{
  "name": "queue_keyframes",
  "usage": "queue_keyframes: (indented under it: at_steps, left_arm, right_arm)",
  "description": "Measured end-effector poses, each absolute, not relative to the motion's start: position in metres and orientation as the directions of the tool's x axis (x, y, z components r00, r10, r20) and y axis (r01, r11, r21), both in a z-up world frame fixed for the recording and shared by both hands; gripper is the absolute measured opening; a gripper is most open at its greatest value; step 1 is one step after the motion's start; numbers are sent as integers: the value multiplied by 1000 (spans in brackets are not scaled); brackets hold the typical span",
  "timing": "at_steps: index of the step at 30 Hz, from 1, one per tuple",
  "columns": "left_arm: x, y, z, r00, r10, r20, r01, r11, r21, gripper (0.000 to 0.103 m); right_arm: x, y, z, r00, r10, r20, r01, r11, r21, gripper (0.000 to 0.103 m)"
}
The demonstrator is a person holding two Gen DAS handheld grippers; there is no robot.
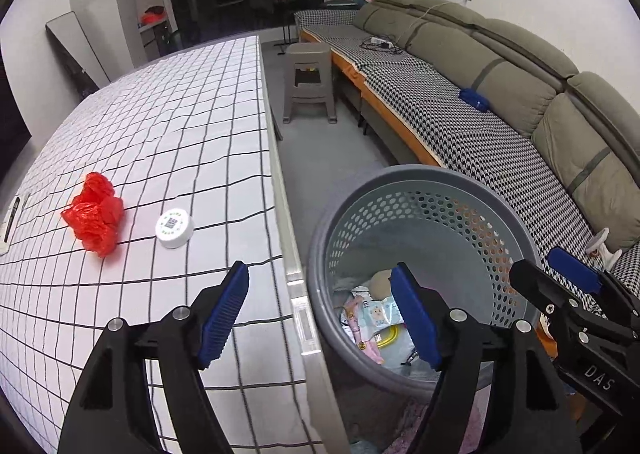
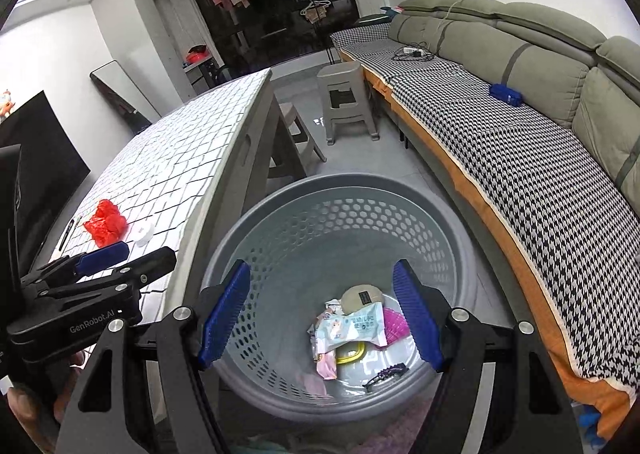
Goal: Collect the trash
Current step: 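Move both open grippers back toward the red bag and white tin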
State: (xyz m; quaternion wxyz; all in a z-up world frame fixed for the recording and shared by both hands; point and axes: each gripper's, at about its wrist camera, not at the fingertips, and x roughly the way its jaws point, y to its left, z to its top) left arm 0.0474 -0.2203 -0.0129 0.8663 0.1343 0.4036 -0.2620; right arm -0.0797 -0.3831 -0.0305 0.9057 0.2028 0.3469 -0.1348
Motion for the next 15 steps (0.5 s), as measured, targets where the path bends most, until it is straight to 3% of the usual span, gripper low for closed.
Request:
queue_keyframes:
  at_steps: [15]
  left_arm:
    - [64, -138, 5, 616, -294, -731, 447, 894, 17, 74]
  right_arm:
    - [-48, -326, -15, 741, -47, -669, 281, 928, 245, 72]
